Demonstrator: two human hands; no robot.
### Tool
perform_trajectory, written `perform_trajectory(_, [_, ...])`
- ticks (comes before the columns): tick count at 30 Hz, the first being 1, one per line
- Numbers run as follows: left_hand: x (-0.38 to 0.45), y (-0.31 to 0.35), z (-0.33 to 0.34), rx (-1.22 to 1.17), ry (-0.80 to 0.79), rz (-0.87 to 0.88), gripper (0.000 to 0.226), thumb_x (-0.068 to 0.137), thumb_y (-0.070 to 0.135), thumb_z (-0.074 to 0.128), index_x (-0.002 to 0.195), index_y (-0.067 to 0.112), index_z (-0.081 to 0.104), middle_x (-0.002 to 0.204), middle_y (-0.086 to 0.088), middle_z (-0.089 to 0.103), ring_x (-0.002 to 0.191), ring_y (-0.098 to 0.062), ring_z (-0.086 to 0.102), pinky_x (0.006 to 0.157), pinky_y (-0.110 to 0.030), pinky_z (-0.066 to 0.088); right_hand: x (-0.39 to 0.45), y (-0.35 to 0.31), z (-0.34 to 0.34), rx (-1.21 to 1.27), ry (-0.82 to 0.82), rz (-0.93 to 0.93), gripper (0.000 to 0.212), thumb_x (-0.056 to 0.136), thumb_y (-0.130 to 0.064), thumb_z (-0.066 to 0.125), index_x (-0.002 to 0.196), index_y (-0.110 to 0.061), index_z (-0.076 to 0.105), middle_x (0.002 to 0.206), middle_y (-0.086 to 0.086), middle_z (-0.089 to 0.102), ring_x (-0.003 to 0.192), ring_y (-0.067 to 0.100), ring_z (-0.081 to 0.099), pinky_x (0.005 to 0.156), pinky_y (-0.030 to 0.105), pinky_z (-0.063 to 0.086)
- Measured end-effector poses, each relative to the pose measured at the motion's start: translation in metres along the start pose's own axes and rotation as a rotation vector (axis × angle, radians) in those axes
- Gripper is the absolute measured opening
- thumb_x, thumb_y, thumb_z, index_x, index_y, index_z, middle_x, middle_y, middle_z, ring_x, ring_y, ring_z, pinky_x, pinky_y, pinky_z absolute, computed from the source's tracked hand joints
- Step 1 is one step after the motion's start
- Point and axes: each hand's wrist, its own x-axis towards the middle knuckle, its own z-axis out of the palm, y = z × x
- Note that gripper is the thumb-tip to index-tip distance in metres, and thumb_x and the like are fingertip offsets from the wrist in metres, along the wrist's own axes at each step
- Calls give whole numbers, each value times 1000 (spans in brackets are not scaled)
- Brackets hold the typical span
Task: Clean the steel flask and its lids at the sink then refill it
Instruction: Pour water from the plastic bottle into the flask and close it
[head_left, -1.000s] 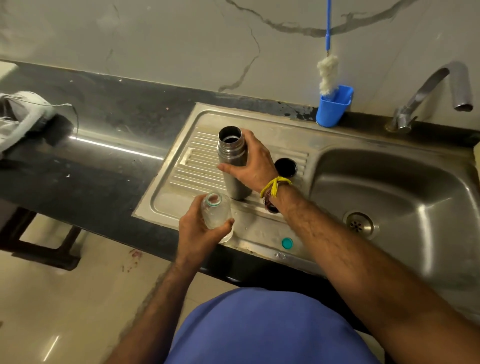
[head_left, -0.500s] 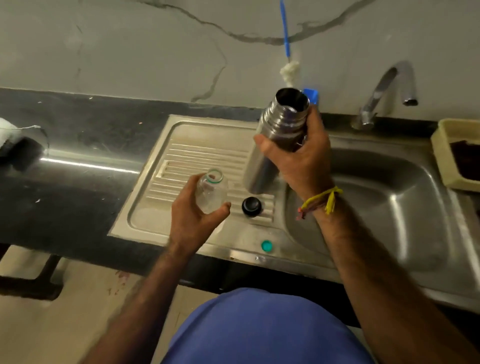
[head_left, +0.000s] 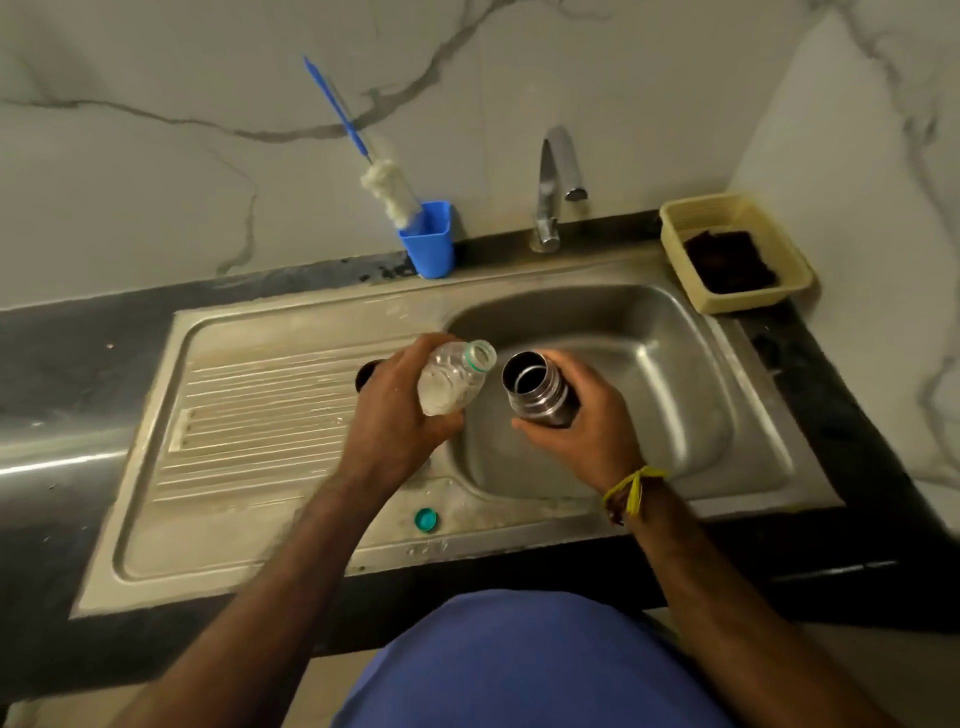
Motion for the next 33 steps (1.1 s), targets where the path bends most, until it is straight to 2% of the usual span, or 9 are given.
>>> perform_trajectory(4, [10,8,12,123,-73,23,74,66,17,87,131,31,54,120,4,67,107,-20,61,86,-36,50,-5,6,-8,-29,-11,25,72,65,-34,88,130,-26,57,123,-10,64,112,11,61,95,40,52])
perform_trajectory(8, [15,11,18,272,-114,34,73,69,22,88,131,34,52,121,2,67,109,-25,61,86,-43,52,-5,6,-15,-59,8,-6,70,66,-35,87,129,-29,56,123,-11,64,111,11,61,93,39,53])
perform_trajectory(11, [16,14,16,369,-147,31,71,72,22,86,133,32,52,121,0,66,110,-26,59,82,-34,43,-2,9,-14,-75,-6,-5,70,66,-36,85,130,-27,57,123,-9,65,111,13,62,93,40,53])
perform_trajectory(13, [17,16,13,415,-159,19,71,73,21,85,134,32,52,119,-1,65,110,-27,58,80,-35,39,-1,10,-12,-83,-31,-6,70,66,-36,86,130,-26,57,122,-8,65,110,14,62,92,40,53])
perform_trajectory(17, [18,15,10,459,-181,-12,68,76,23,83,135,32,51,120,-5,64,111,-32,57,89,-43,46,0,12,-6,-109,-75,-6,72,66,-36,87,131,-28,56,122,-8,64,109,12,61,92,35,53])
perform_trajectory(20, [17,14,8,521,-200,-21,67,79,25,83,137,30,50,125,-5,62,116,-33,55,95,-46,43,0,15,-4,-137,-102,-11,74,67,-36,86,133,-31,54,123,-9,63,109,12,60,92,33,53])
perform_trajectory(27, [16,19,4,636,-210,70,74,75,19,85,139,30,51,129,-6,62,120,-35,55,99,-50,42,0,19,-2,1,-91,-40,70,69,-27,88,132,-19,57,124,-4,64,112,11,61,96,34,52])
perform_trajectory(33, [17,26,3,805,-191,164,79,71,18,90,139,30,51,125,-8,63,116,-35,57,97,-51,41,-4,22,1,43,-62,-36,71,67,-23,89,131,-20,58,123,-5,64,113,10,61,96,35,52])
